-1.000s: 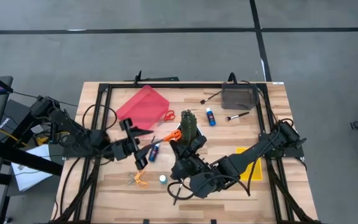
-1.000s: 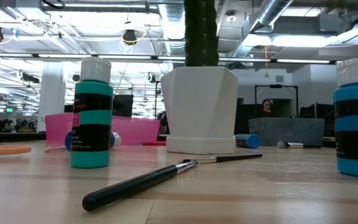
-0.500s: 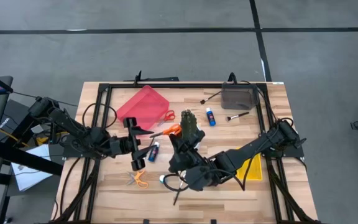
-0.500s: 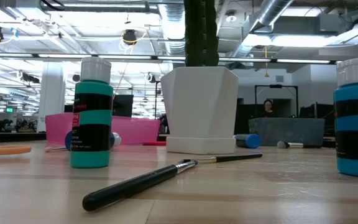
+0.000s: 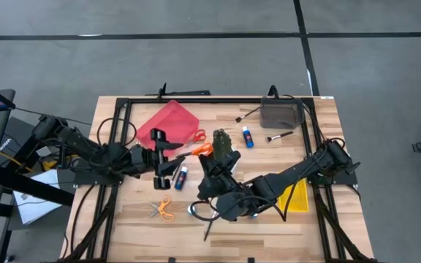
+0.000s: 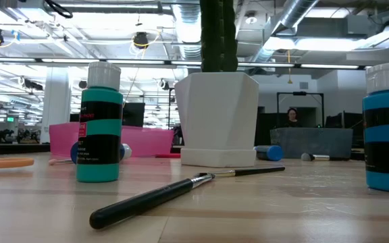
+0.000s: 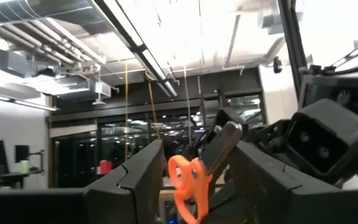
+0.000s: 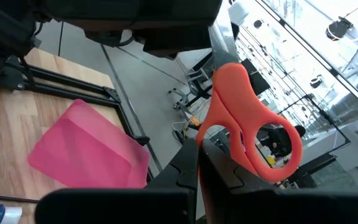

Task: Pick & Place Paint Supplies
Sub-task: Put the orange scissors into the pink bin

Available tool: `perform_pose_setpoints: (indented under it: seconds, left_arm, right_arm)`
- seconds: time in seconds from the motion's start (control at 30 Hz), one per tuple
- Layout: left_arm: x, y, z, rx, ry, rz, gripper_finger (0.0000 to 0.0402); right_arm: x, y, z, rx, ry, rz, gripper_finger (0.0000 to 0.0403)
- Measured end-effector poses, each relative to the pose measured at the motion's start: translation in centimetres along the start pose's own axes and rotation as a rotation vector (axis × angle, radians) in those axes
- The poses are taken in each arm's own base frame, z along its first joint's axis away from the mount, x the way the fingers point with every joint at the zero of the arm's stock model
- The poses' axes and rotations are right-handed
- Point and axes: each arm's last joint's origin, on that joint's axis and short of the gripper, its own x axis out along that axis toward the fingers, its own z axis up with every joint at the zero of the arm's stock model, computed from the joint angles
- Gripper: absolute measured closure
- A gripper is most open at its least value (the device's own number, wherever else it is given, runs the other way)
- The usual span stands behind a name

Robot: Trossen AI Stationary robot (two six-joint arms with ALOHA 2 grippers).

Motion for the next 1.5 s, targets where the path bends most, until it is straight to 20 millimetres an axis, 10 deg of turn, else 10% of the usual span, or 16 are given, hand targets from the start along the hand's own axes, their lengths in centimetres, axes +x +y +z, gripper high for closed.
perform_pose_setpoints:
  seconds: [1.0, 1.5]
  left_arm:
    - [0.3, 0.6, -0.3, -0.054, -0.015, -0.039, 0.0398]
    - [0.3, 0.8, -0.5, 0.081, 0.027, 0.023, 0.0399]
  right_arm:
    - [-0.3, 0.3, 0.2, 0.043, -0.043, 0.078, 0.0378]
    - [-6.6, 1.5, 1.2, 0.115, -0.169, 0.225, 0.0293]
